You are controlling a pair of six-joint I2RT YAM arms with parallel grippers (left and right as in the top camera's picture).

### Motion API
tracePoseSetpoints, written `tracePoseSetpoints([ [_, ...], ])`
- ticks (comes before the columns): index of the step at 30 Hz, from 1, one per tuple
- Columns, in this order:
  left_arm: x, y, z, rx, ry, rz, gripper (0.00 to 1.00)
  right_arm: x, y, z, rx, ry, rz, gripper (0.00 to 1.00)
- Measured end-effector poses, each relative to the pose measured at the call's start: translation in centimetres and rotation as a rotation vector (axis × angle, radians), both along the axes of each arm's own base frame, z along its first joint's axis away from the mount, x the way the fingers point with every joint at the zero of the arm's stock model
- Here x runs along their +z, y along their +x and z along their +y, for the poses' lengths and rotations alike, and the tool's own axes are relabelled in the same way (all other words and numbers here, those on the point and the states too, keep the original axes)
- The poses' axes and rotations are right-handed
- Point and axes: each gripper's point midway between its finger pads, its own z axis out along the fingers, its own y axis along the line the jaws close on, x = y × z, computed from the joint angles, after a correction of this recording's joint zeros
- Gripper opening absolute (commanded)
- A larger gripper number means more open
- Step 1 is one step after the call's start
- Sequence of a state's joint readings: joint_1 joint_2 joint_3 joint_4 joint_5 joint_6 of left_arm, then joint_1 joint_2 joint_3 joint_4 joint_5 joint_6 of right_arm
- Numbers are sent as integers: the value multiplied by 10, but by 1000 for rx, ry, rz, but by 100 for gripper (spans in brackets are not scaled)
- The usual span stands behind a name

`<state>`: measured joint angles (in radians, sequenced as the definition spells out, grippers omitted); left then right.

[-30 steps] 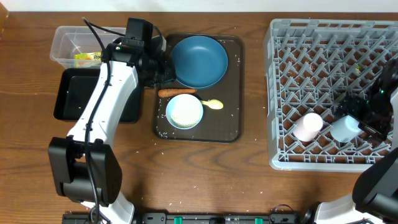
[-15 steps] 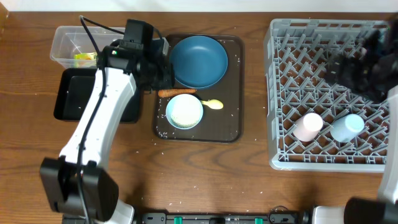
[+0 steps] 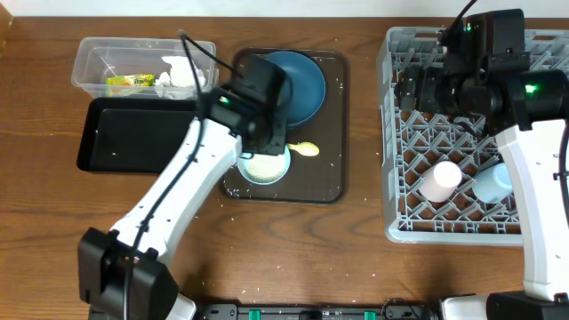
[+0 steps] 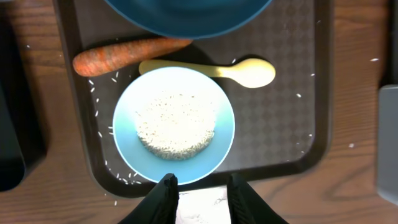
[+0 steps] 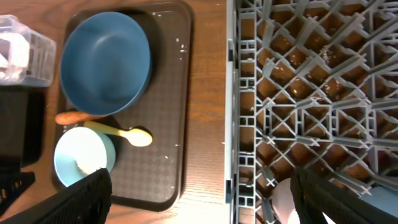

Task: Sort waste into correct bins and load items into the dishwasher rack
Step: 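Reach the left gripper to the white rice bowl and grasp its rim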

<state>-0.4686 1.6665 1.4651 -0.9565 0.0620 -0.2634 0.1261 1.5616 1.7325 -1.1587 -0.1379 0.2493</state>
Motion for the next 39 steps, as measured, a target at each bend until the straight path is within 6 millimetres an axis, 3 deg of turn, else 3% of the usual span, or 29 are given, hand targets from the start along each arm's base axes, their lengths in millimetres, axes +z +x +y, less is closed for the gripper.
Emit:
tracePoseSetpoints([
  [6, -21, 1, -18, -28, 11, -53, 33, -2, 0, -7, -27, -33, 7, 90],
  [10, -45, -1, -28, -52, 27, -46, 33, -5, -4, -11, -37, -49, 24, 89],
  [15, -79, -6, -29, -79, 91, 14, 33, -10, -11, -15, -47, -70, 56, 90],
  [20, -98, -6, -27, -114, 134, 46, 34, -15, -20, -20, -58, -99, 100, 89],
  [29, -117, -8, -25, -143, 172, 83, 32, -17, -24, -24, -65, -115, 117, 89],
  [35, -118, -9, -24, -144, 175, 88, 33, -18, -25, -24, -66, -118, 121, 89],
  [39, -117, -14, -21, -148, 187, 108, 41, -18, -24, -26, -73, -129, 119, 89],
])
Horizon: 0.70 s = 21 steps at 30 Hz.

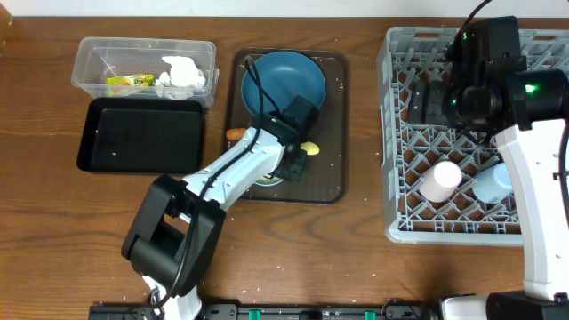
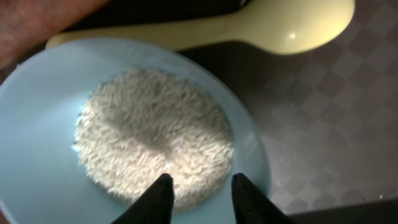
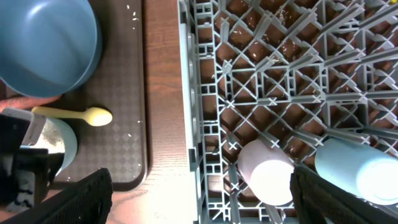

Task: Sort waste into correct bins and load items into the dishwasher rack
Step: 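Reach the left gripper to the white rice bowl and grasp its rim, then carry the rice bowl left and tip the rice into the black tray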

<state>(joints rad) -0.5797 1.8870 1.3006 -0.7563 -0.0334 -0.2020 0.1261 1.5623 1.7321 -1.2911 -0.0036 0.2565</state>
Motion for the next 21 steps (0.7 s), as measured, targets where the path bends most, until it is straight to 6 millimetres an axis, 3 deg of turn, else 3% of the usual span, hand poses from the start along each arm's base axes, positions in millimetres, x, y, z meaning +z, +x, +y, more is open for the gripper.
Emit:
tracePoseSetpoints([
  [5, 20, -1, 1, -17, -13, -24, 54, 0, 0, -2, -4, -9, 0, 89],
  [10, 45, -1, -9, -70, -41, -78, 57, 0, 0, -3, -7, -14, -1, 89],
  [16, 42, -15, -30, -174, -31, -70, 56, 0, 0, -3, -8, -18, 2, 89],
  [21, 26, -22, -36, -212, -5, -33, 49, -2, -3, -4, -8, -19, 13, 89],
])
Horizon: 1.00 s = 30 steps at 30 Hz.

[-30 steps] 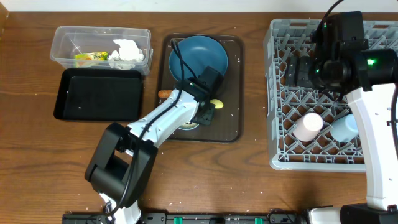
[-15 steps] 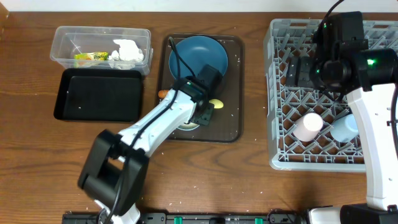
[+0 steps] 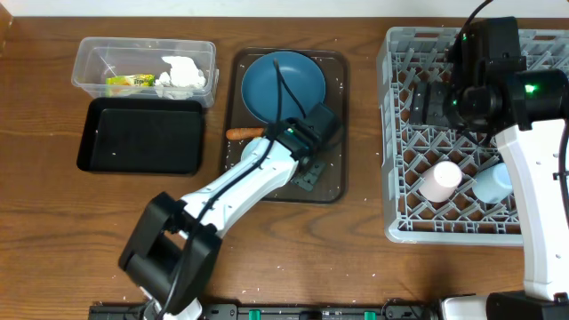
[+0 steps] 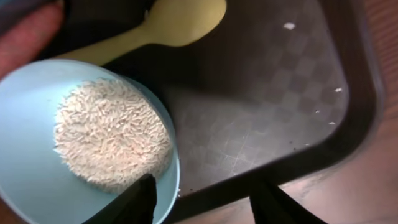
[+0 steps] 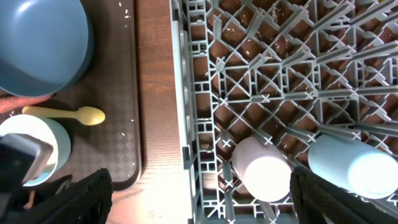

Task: Sort waste into correct bins and load items into the dishwasher rack
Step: 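Carry the rice bowl left and tip the rice into the black tray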

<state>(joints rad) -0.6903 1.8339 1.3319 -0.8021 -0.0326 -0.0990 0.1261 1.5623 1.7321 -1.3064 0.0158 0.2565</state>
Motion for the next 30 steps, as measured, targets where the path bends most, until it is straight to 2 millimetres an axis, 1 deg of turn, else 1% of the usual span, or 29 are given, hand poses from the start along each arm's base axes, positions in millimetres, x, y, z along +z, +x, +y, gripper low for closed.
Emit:
tracePoseSetpoints([
  [4, -14, 0, 3, 6, 24, 28, 43, -1, -2, 0, 0, -1, 9, 89],
  [5, -16, 1, 3, 7, 27, 32, 41, -1, -2, 0, 0, -2, 11, 89],
  [8, -23, 2, 2, 5, 31, 36, 36, -1, -2, 0, 0, -2, 11, 89],
  [11, -28, 3, 2, 6, 37, 42, 29, -1, -3, 0, 0, -2, 13, 89],
  [15, -29, 5, 5, 5, 55, 28, 27, -1, -3, 0, 0, -2, 14, 89],
  [17, -29, 7, 6, 8, 63, 18, 23, -1, -3, 0, 0, -3, 14, 89],
  [18, -29, 8, 7, 9, 68, 12, 19, -1, -3, 0, 0, -2, 14, 89],
  [19, -29, 9, 7, 12, 71, 8, 9, -1, -3, 0, 0, -2, 14, 89],
  [20, -29, 10, 7, 13, 73, 5, 6, -1, -3, 0, 0, -2, 14, 89],
  [30, -30, 11, 10, 20, 86, -2, 6, -2, -3, -1, 0, -3, 14, 89],
])
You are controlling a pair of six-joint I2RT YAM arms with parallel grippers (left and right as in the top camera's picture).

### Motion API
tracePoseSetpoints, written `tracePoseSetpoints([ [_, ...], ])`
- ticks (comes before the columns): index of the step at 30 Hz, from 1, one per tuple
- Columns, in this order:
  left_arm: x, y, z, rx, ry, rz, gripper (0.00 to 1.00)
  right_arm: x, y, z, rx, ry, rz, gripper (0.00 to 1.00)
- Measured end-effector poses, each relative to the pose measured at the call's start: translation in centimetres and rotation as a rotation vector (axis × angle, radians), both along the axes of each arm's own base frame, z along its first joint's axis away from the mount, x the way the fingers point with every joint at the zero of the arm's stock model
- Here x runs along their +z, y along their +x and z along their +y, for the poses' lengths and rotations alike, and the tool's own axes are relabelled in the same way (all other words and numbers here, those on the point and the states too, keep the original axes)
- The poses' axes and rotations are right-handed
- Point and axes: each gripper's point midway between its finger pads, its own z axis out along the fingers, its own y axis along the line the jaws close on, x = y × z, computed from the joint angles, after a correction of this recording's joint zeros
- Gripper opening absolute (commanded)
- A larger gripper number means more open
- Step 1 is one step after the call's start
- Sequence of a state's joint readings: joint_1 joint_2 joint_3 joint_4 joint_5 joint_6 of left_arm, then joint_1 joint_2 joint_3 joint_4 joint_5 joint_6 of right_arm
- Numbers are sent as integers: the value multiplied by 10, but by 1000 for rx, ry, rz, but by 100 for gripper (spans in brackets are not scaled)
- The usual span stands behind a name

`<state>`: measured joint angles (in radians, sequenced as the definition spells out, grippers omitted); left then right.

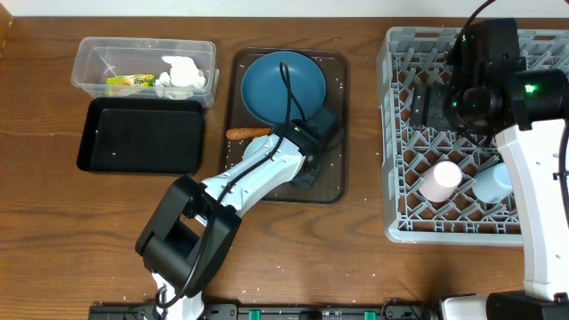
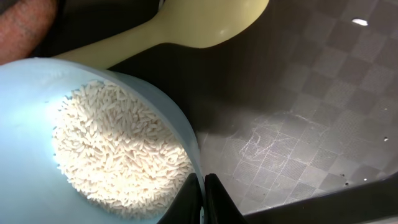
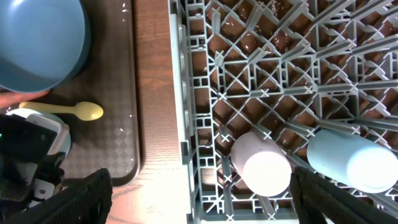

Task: Sort waste into correct bins and load items into the dishwasher rack
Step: 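Carry the rice bowl left and tip the rice into the black tray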

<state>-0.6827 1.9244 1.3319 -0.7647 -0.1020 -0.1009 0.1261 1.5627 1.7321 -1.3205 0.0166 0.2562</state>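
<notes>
A light blue bowl (image 2: 81,143) full of white rice stands on the brown tray (image 2: 298,124). My left gripper (image 2: 201,198) is shut on the bowl's right rim, one finger inside against the rice and one outside. A yellow spoon (image 2: 199,25) and an orange carrot (image 1: 247,133) lie just behind the bowl, and the big dark blue bowl (image 1: 284,86) sits at the tray's back. My right gripper (image 3: 200,190) hangs open above the left edge of the grey dishwasher rack (image 1: 404,204), holding nothing.
A white cup (image 3: 261,167) and a pale blue cup (image 3: 351,163) lie in the rack's front part. A clear bin (image 1: 89,53) with wrappers and a black bin (image 1: 142,135) stand left of the tray. Rice grains are scattered on the tray and table.
My left gripper was open astride the rice bowl's right rim; now it is lower and shut on that rim. The right arm has barely moved.
My left gripper first hung high above the tray's front edge, looking down on the rice bowl. Then it was low over the rice, then open across the bowl's right rim, and now it grips that rim. The right gripper stayed open over the rack.
</notes>
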Motion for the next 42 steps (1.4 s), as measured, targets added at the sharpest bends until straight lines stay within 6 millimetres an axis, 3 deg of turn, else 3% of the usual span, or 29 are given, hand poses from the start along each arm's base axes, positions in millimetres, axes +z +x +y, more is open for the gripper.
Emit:
tracePoseSetpoints([
  [5, 12, -4, 9, 23, 13, 15, 6, -1, -2, 0, 0, -1, 8, 90],
  [8, 39, 6, 17, 68, -31, -31, 6, -1, -3, 0, 0, -2, 12, 90],
  [10, 68, 18, 27, 118, -92, -89, 6, -1, -3, 0, 0, -2, 14, 90],
  [13, 111, 36, 54, 208, -190, -175, 6, -1, -3, -1, 0, -3, 14, 90],
  [17, 145, 54, 103, 351, -290, -236, 6, -1, -3, -1, 0, -3, 14, 90],
  [25, 143, 78, 187, 575, -505, -187, 6, -1, -3, -1, 0, -4, 14, 90],
  [30, 140, 87, 225, 652, -672, -165, 6, -1, -3, -1, -1, -4, 14, 90],
  [35, 128, 97, 243, 682, -851, -120, 6, -1, -3, -1, -1, -4, 14, 90],
  [42, 112, 107, 243, 683, -1098, -27, 6, -1, -3, -1, -1, -4, 13, 90],
])
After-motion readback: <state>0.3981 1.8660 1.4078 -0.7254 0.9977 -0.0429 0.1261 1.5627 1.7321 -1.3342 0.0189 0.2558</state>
